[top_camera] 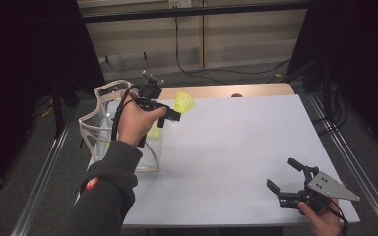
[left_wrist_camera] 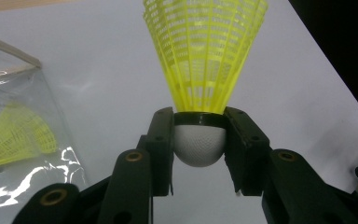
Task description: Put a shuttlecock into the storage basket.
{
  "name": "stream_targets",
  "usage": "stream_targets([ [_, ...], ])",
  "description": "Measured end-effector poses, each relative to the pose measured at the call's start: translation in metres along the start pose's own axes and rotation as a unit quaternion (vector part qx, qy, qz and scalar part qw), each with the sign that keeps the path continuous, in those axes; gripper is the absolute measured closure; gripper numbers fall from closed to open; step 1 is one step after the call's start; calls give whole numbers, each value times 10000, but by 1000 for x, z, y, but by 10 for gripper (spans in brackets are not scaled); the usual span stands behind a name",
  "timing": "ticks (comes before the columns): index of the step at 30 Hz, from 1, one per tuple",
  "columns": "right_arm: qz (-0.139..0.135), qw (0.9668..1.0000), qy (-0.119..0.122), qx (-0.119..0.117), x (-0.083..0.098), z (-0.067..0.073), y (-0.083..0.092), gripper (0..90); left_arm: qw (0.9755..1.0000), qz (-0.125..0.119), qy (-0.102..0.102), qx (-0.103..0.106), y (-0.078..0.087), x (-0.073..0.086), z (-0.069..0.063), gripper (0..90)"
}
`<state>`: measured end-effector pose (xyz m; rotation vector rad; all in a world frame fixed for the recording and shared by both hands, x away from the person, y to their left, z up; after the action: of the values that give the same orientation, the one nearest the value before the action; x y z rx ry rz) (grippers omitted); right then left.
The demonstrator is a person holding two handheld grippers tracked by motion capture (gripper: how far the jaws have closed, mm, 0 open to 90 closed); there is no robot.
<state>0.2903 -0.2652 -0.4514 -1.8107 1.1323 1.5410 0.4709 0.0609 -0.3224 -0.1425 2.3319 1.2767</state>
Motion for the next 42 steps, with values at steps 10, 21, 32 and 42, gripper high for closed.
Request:
stream_targets([
  [10,-6,10000,8,7,0,0,0,27,10000,12,-26,-11,7,-1,0,647],
  [21,-6,10000,7,10,0,0,0,27,10000,-5,-19,-22,17,-2,3,648],
  [32,-5,10000,3,13,0,0,0,27,10000,-11,-39,-4,27,-2,4,647],
  [42,-12,10000,-6,12,-1,0,0,27,10000,-18,-63,-19,35,-3,8,648],
])
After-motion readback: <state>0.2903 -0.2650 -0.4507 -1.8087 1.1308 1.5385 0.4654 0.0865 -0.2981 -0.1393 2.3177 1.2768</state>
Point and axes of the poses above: each handheld gripper's, and its own axes: y roughly backward along the jaws, x roughly out of its underside, z roughly to its left, the point moved 7 cm from there along -y, roughly forward along the jaws, and after that the axes turned 13 degrees about y, right-handed, at the moved point
